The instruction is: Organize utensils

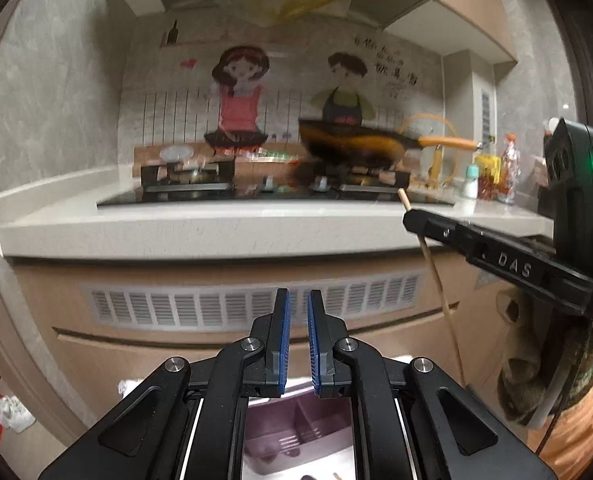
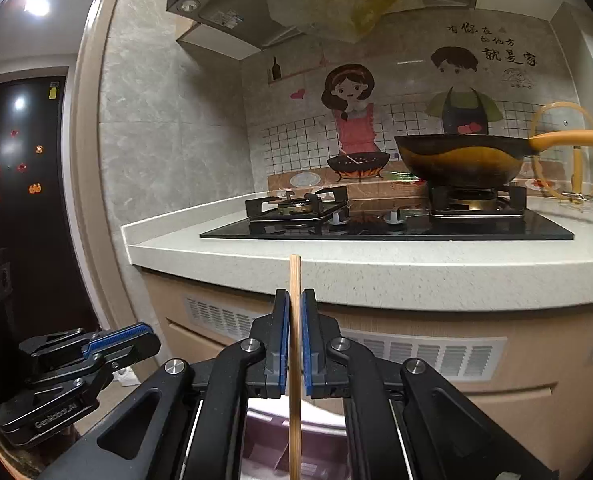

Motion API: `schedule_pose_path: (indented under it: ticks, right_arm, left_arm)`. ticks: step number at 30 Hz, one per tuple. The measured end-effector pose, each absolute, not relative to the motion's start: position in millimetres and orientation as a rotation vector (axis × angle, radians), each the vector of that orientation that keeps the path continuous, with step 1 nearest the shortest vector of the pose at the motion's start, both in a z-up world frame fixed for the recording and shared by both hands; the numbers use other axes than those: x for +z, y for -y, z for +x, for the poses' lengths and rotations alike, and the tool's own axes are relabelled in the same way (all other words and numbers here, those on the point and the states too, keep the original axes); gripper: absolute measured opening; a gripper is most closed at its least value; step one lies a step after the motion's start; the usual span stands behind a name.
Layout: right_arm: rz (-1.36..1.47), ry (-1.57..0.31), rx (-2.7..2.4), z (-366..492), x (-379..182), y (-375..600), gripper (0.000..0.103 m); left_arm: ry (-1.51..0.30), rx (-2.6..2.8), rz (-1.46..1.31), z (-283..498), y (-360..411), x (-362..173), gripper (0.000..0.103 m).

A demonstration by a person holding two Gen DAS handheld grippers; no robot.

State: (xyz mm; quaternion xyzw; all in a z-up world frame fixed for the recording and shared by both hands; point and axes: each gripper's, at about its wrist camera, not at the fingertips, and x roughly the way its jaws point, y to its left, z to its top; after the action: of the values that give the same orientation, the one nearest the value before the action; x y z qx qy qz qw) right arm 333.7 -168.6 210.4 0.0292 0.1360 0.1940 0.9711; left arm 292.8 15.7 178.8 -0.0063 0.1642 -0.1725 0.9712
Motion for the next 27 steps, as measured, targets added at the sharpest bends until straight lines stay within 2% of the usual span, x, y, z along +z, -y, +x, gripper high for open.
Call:
schedule_pose_path:
  ticks: [10, 19, 21, 25, 27]
  right_arm:
    - [0.028, -0.621, 0.409, 331.4, 96.2, 168.4, 0.005]
    - [0.013, -0.845, 0.387, 278.1, 5.6, 169.9, 0.005]
    - [-0.008, -0.876, 0.364, 270.9, -14.9, 170.6, 0.005]
    - [-0.015, -0.905, 0.323, 267.4, -40.3, 175.5, 0.005]
    - [-0.014, -0.907, 0.311, 268.9, -46.3, 178.1, 0.006]
  left_arm:
    - [-0.774, -0.382, -0.037, 312.6, -28.3, 29.7, 0.009]
    - [-0.954, -0.378, 0.001, 280.3, -32.8, -36.4, 0.013]
    - [-0.977, -0.351, -0.046, 276.2, -41.4, -41.5, 0.018]
    - [-1.049, -0.263, -0.150, 283.1, -64.5, -51.2, 0.045]
    - [-1.080, -0.248, -0.165, 288.4, -67.7, -57.2, 0.049]
